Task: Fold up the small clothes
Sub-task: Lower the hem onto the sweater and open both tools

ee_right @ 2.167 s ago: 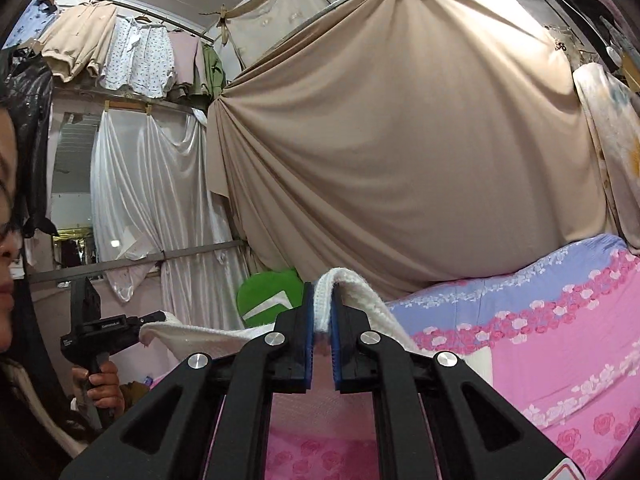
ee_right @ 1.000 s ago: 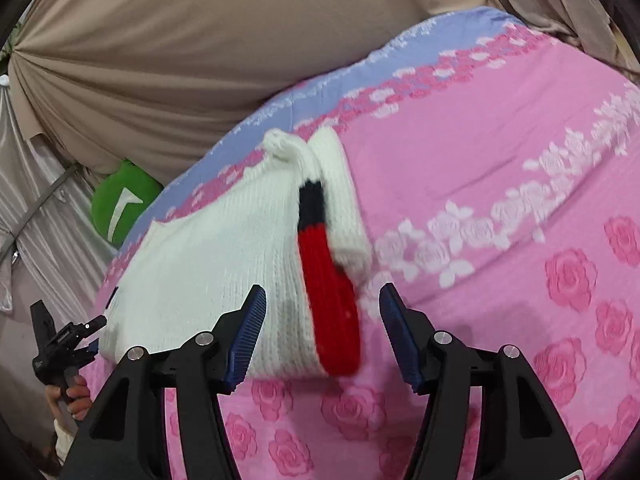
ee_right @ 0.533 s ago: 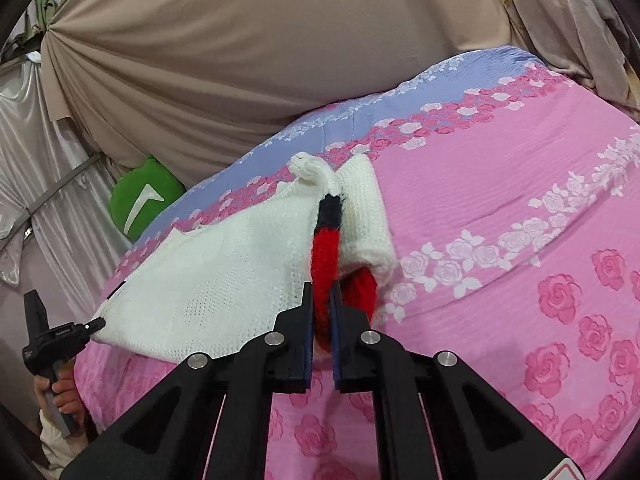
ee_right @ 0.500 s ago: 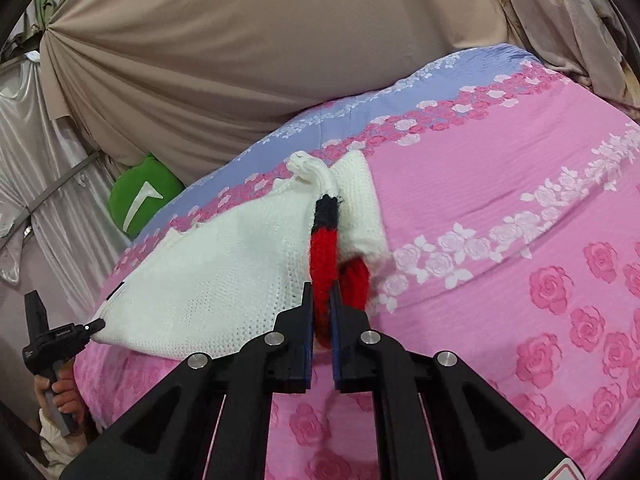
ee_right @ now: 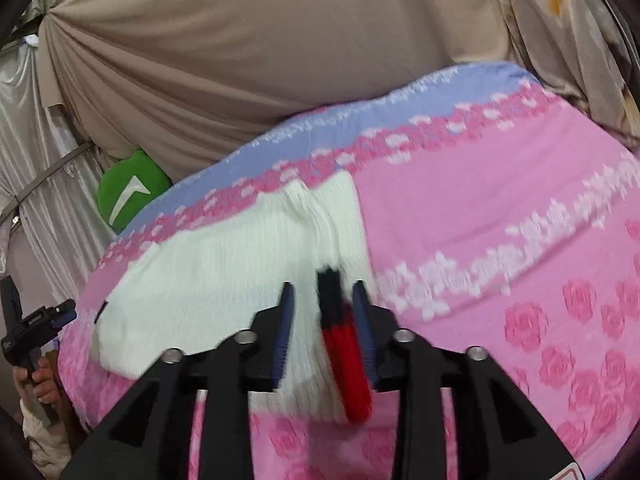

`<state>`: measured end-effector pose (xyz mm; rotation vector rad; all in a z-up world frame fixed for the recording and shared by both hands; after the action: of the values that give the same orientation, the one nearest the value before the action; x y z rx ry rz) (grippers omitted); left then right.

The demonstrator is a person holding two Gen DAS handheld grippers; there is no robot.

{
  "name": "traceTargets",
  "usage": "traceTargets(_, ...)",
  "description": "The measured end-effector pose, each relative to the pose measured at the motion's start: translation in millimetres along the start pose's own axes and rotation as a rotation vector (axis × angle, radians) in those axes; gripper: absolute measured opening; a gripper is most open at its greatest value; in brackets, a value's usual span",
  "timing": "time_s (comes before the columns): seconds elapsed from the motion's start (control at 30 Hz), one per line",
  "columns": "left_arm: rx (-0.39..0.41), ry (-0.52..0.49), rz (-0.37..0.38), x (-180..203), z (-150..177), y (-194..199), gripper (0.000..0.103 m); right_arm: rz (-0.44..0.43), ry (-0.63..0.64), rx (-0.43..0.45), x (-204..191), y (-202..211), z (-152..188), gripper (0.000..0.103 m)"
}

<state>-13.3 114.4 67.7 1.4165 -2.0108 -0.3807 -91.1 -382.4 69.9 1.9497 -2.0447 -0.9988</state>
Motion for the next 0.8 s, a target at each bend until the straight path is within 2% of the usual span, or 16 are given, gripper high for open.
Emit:
traceTargets(0.03,0.005,-0.010,0.007,7.4,-9.2,-9.6,0.070,-0.003,0.015,0.008,-6.0,-10.3,-10.5,0.059)
traceTargets(0.1,-0.019,-0.030,0.009,19.0,-24.8,-43.3,0.070,-0.008,0.019,-0.014,-16.9,-43.1,-29.0,0.059)
traceTargets(0.27,-0.141,-0.009,-0.023,17.2,-34.5,-128.3,0.068,0.027,-0.027,-0.095,-22.5,-122.7,-42.0,0.058)
traceTargets(0.3,-0.171,0.003,-0.028,14.2,-32.4,-144.9,0.064,0.041,-0.035,-0.124,-21.6,-138.4,-39.0,0.059)
traceTargets(0.33,-0.193,0.008,-0.044,11.1,-30.1,-154.6,0.052,0.058,-0.035,-0.151,-20.2,-151.5,-35.0,0.058)
traceTargets(0.37,-0.222,0.014,-0.060,7.1,-26.8,-166.3,0.046,0.084,-0.035,-0.166,-17.4,-160.0,-31.9,0.048)
traceTargets(0.4,-0.234,0.016,-0.065,3.3,-21.4,-171.0,0.032,0.098,-0.035,-0.168,-16.0,-162.4,-29.4,0.041)
traceTargets(0.43,-0.235,0.019,-0.071,0.3,-19.7,-174.0,0.020,0.099,-0.036,-0.164,-15.7,-162.3,-30.5,0.024)
traceTargets(0.47,-0.225,0.021,-0.070,-1.3,-20.3,-173.2,0.014,0.087,-0.040,-0.156,-16.3,-160.3,-33.2,0.010)
traceTargets(0.5,-0.222,0.031,-0.059,-1.4,-23.0,-170.3,0.009,0.071,-0.042,-0.141,-17.4,-156.4,-38.6,0.010)
traceTargets(0.7,-0.063,0.016,-0.067,9.1,-66.7,-136.8,0.007,-0.015,-0.063,0.075,-22.2,-104.5,-86.8,0.007)
traceTargets(0.73,-0.059,0.007,-0.085,8.6,-69.0,-139.2,0.007,-0.001,-0.061,0.076,-19.1,-106.9,-89.8,0.007)
traceTargets(0.8,-0.100,0.005,-0.122,1.9,-64.4,-158.7,0.007,0.050,-0.087,-0.001,-2.4,-132.4,-82.2,0.007)
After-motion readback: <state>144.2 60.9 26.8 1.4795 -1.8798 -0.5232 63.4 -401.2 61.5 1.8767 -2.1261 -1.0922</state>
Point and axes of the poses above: each gripper's, at about its wrist camera, not at the fingertips, and y roughly against the way its jaws point, x to its right, z to its underside, the point moved 3 cm from there along -y, roughly the way its jaws point, and after that the axes turned 1 degree about z, right-handed, at the moved point
